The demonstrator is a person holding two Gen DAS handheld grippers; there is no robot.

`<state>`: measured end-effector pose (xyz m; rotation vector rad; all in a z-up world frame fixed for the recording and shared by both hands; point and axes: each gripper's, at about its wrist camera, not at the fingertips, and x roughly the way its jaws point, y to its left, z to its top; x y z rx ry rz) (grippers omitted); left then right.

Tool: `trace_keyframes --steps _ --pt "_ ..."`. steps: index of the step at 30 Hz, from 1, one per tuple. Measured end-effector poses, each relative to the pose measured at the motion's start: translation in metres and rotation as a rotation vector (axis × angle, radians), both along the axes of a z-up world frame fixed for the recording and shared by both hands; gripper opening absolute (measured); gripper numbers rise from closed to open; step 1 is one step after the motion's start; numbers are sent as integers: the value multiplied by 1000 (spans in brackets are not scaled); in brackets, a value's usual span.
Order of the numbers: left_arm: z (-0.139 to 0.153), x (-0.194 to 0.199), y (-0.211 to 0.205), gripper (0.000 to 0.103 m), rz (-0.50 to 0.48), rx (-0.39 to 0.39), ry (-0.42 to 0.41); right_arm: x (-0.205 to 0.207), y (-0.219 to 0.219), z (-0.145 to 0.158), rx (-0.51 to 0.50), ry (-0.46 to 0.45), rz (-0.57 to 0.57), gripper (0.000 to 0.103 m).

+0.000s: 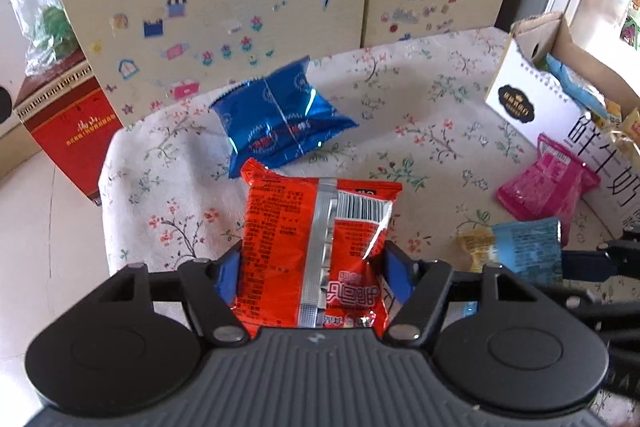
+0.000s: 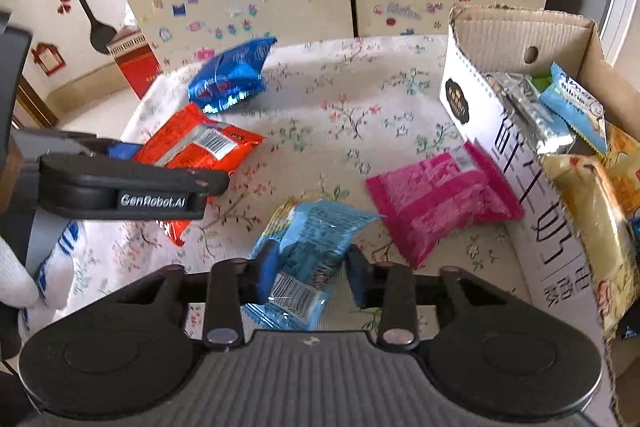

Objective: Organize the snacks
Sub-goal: 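Grasp the red packet with the left gripper while the right gripper grasps the light blue packet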

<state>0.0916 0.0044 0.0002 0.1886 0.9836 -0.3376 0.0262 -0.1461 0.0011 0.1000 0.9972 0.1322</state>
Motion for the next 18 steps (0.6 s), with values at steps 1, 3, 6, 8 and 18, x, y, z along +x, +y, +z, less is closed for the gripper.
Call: trace_keyframes --steps 1,3,6,8,18 --pt "2 -1 0 69 2 4 -4 0 -1 1 4 -2 0 38" --pt "6 -2 1 69 14 9 -14 -1 -4 1 15 -1 -5 37" --pt "13 -5 2 69 20 0 -33 -2 -8 2 37 -1 -8 36" --pt "19 -7 2 69 26 -17 -43 -2 -13 4 36 -11 -25 33" --pt "32 -12 1 69 46 -34 -71 -1 -18 11 43 -32 -8 18"
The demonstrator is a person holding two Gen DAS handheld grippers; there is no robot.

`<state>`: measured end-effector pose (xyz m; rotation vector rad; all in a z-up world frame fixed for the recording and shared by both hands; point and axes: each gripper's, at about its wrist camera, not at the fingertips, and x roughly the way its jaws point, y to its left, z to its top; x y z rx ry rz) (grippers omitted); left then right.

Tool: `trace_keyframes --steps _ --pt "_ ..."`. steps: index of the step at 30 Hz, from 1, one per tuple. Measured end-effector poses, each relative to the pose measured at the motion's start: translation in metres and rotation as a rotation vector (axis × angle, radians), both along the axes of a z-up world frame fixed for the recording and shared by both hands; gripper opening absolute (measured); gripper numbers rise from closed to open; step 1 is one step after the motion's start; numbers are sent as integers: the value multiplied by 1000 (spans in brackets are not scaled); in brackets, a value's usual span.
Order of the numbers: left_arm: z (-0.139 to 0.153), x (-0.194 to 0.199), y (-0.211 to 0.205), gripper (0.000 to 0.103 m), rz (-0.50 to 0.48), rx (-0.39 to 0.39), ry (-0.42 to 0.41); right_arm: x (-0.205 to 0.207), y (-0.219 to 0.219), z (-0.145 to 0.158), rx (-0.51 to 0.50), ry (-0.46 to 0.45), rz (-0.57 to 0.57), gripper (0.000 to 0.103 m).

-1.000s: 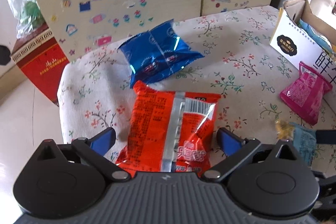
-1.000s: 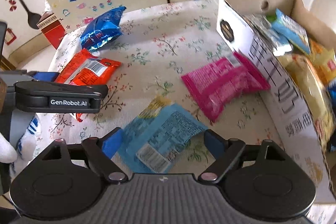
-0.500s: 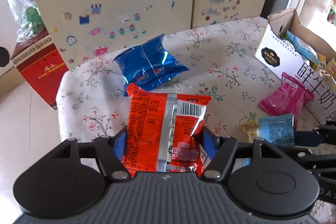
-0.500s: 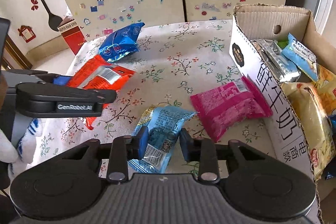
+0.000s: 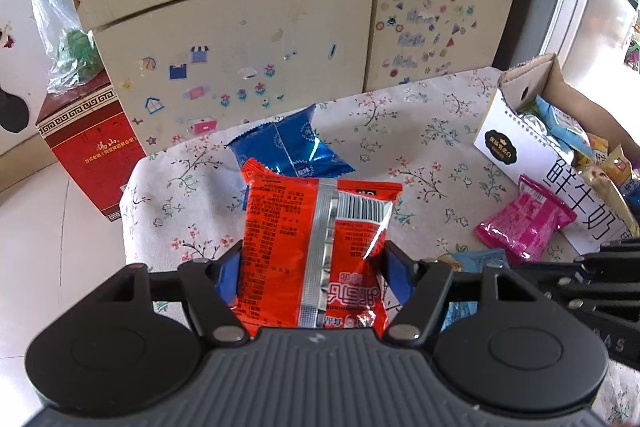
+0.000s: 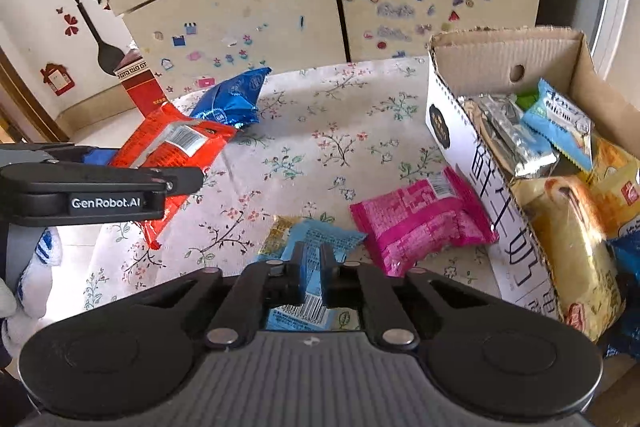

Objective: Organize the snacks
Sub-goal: 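Grasp the red packet with the left gripper while the right gripper grasps the light blue packet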

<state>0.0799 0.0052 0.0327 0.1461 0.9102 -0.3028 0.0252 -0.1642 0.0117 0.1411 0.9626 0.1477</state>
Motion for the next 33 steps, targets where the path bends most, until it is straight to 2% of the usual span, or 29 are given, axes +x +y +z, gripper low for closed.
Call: trace_keyframes --steps 2,4,6,7,12,14,17,20,21,22,25,29,32,33 --pt "1 0 2 69 11 3 -5 1 -2 -5 28 26 -27 31" --pt "2 1 4 69 19 6 -11 2 1 -9 41 58 -51 55" --pt "4 3 6 69 29 7 -19 3 7 -10 35 78 -81 72" --pt "5 3 7 69 34 9 -25 3 10 -11 36 80 -89 74" --pt "5 6 13 69 73 24 -28 9 24 -23 3 116 -152 78" --pt "3 7 14 69 79 28 -16 9 32 -25 -65 84 -154 78" --pt "0 7 13 69 77 34 -9 7 39 -27 -139 40 -121 68" --pt "2 6 12 69 77 31 -15 6 39 -26 -135 39 -81 67" --pt "3 6 12 69 78 31 -19 7 36 -25 -118 45 -76 64" --pt "5 6 12 69 80 30 -24 6 34 -23 -106 43 -73 51" --pt "8 7 10 69 89 26 -40 6 32 -12 -109 7 -54 38" --pt "9 8 8 69 97 26 -46 5 26 -8 -101 1 -43 37" --pt "9 8 7 69 100 24 -46 7 10 -17 -1 71 -119 43" --pt "9 7 8 69 101 23 -47 7 7 -19 19 84 -138 49"
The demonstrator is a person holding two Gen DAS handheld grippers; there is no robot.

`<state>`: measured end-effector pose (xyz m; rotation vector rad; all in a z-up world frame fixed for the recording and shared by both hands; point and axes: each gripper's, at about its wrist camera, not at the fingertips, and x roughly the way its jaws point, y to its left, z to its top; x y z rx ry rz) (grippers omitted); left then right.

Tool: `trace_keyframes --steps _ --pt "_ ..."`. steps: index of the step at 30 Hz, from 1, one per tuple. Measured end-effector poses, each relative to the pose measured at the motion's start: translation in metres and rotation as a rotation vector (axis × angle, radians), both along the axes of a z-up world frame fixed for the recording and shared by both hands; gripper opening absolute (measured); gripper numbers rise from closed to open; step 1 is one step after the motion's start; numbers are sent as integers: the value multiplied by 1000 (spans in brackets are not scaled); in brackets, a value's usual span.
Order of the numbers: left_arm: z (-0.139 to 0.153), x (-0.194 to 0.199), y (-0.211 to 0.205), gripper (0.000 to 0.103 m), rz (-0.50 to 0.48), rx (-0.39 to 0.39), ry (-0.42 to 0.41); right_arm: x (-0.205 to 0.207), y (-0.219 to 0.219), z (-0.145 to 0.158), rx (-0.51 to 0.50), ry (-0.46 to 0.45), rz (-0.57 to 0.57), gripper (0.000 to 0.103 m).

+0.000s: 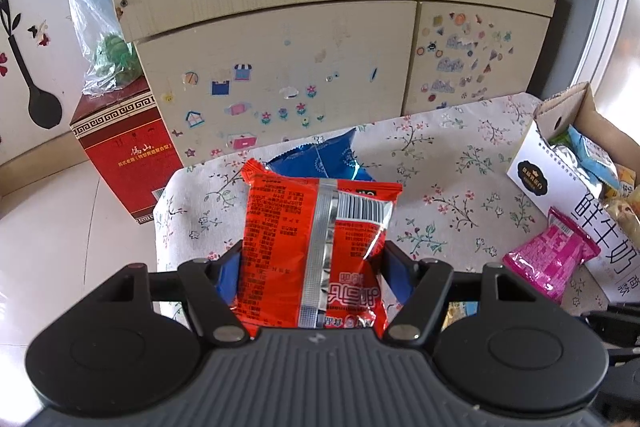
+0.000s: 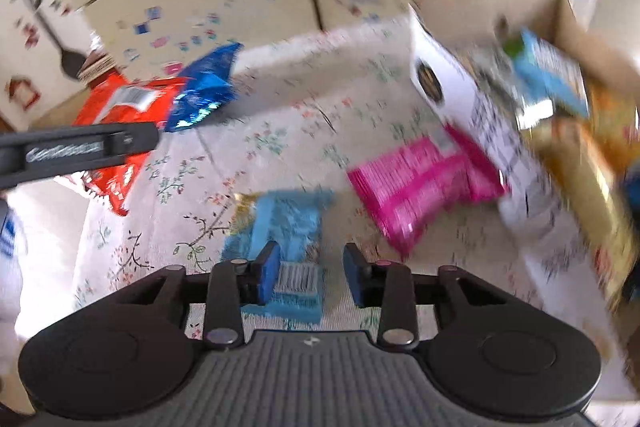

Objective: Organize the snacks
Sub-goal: 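Grasp the red packet with the left gripper while the right gripper grasps the light blue packet, then carry the red and light blue packets into the cardboard box and open both grippers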

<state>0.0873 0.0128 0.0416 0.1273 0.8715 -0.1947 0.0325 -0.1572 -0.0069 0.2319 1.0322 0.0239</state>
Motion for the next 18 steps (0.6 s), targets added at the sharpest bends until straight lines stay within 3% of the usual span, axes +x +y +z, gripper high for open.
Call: trace_keyframes --steps 1,5,7,11,13,15,18 --pt "0 0 0 69 1 -1 0 -1 -1 -1 5 0 -9 57" --pt "1 0 5 69 11 -10 3 -6 16 -1 -19 -38 26 68" --pt "1 0 7 69 15 -8 2 -6 28 -1 -36 -56 47 80" --pt "-2 1 11 69 34 -4 17 -1 57 -16 -192 -36 110 75" --pt "-4 0 12 69 38 -7 32 -5 69 -19 -290 -102 153 67" --pt "-5 0 12 69 35 -16 43 -6 72 -19 -309 -120 179 67" --pt "-2 0 11 69 34 -17 31 -4 64 -16 -253 -85 179 67"
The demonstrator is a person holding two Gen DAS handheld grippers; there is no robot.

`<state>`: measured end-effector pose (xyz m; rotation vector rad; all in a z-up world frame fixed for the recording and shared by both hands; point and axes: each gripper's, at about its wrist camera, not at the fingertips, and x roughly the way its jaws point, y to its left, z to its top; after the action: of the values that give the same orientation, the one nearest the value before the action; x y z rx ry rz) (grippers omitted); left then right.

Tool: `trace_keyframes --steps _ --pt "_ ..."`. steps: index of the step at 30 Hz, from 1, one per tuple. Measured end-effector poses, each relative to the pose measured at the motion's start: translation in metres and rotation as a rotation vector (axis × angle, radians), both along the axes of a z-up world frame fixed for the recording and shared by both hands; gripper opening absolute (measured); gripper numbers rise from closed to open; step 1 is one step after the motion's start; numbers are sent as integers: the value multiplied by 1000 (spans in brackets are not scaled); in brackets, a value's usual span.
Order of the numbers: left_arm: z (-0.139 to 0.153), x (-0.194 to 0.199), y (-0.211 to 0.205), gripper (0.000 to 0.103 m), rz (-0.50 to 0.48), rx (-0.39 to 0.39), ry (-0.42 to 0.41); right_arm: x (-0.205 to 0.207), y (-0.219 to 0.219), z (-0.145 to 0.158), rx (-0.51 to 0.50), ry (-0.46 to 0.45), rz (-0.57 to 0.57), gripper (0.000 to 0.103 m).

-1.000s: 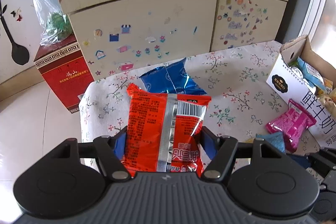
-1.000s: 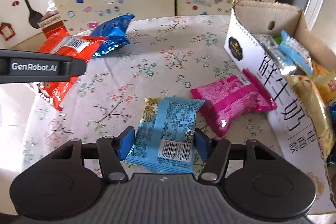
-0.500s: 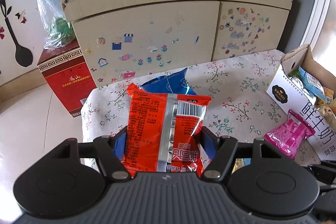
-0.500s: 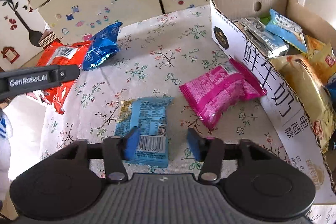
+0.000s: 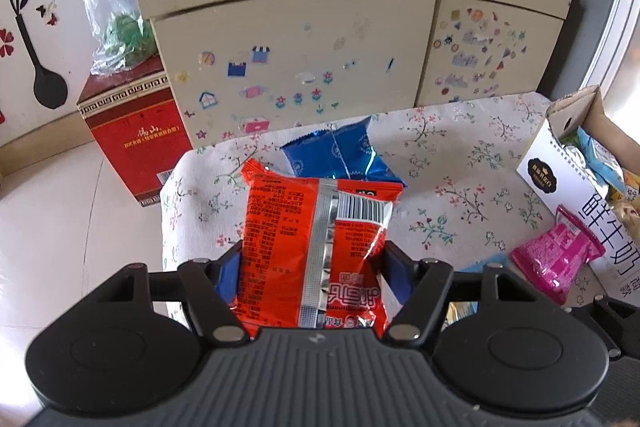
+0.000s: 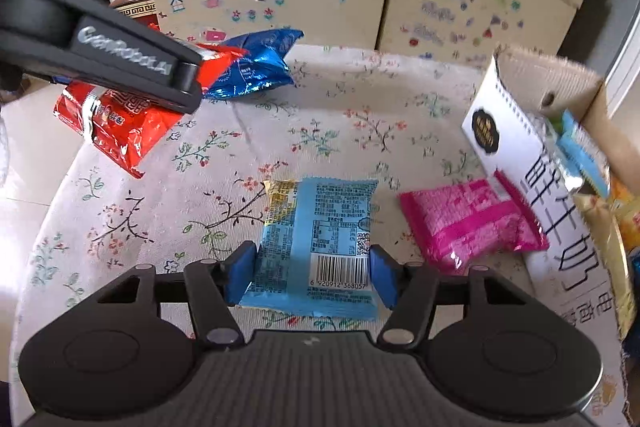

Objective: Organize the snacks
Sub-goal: 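Carry the red and light blue packets into the cardboard box and open both grippers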

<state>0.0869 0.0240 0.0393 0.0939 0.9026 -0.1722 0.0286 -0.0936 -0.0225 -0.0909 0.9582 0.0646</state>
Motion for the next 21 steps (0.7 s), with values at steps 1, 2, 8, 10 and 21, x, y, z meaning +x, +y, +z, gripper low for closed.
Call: trace_keyframes --steps 1,2,8,10,21 --pt "2 0 0 69 1 0 -7 2 -4 1 19 10 -7 67" --pt "3 0 -1 69 3 0 -14 2 -7 4 35 15 -11 67" --pt "14 0 -6 69 7 10 -66 1 -25 34 60 -64 -15 67" --pt "20 0 -9 69 8 15 -92 1 -34 48 73 -99 -21 67" --pt "43 -7 -35 69 -15 16 -190 -13 -61 103 79 -254 -11 67"
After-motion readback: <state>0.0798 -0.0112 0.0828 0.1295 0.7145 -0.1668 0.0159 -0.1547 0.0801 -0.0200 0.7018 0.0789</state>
